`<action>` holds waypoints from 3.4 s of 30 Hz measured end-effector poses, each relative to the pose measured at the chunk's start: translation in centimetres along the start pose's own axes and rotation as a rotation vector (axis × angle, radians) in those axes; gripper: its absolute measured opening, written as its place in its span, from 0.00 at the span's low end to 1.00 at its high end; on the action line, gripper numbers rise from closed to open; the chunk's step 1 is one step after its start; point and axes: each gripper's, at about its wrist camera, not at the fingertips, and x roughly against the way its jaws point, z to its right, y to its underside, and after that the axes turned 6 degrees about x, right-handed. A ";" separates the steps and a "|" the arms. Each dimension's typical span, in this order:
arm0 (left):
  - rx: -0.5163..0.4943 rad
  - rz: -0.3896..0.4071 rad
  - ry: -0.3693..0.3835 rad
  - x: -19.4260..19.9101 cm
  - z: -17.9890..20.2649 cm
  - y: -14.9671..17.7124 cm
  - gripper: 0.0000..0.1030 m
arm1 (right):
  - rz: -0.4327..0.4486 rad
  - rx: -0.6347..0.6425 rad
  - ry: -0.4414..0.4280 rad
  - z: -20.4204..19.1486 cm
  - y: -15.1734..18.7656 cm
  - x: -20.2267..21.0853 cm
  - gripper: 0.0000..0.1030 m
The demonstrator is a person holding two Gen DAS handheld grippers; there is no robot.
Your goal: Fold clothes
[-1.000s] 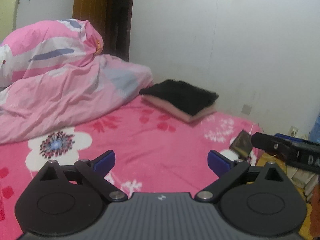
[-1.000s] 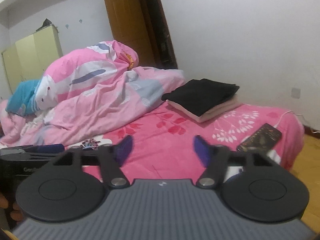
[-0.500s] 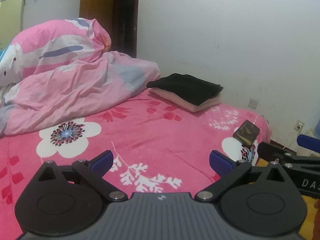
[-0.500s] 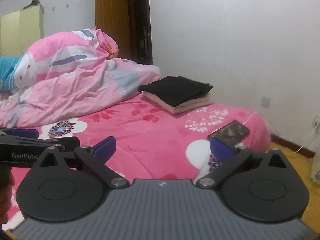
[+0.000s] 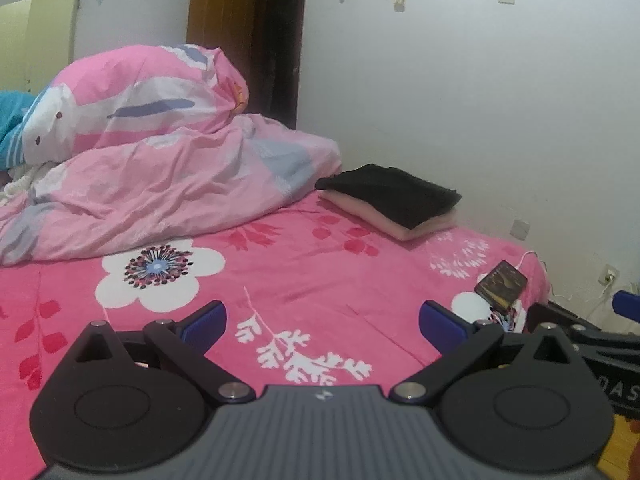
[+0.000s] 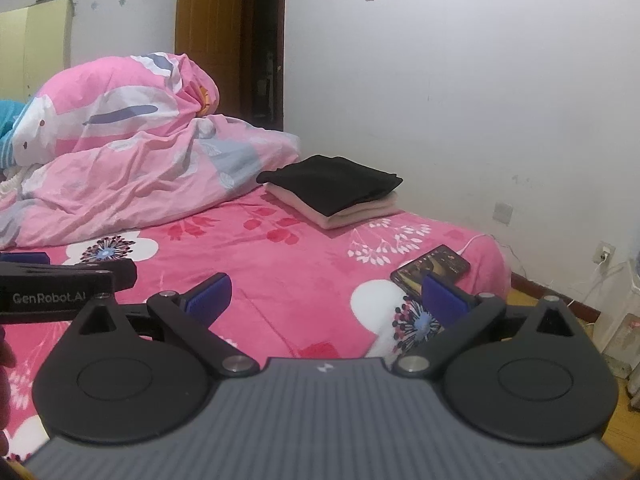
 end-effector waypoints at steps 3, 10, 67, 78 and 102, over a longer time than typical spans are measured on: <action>-0.003 0.007 -0.007 0.6 0.2 0.0 1.00 | -0.001 0.009 0.015 0.0 -0.2 0.4 0.99; -0.029 0.092 -0.016 2.1 1.0 0.6 1.00 | 0.002 -0.019 0.062 0.3 0.1 1.4 0.99; -0.024 -0.013 -0.052 1.2 -0.3 1.3 1.00 | -0.051 0.022 0.100 -1.2 0.9 0.5 0.99; -0.019 -0.017 -0.053 1.2 -0.4 1.2 1.00 | -0.049 0.022 0.102 -1.3 0.8 0.5 0.99; -0.009 -0.024 -0.057 1.1 -0.7 1.5 1.00 | -0.054 0.033 0.101 -1.7 0.8 0.4 0.99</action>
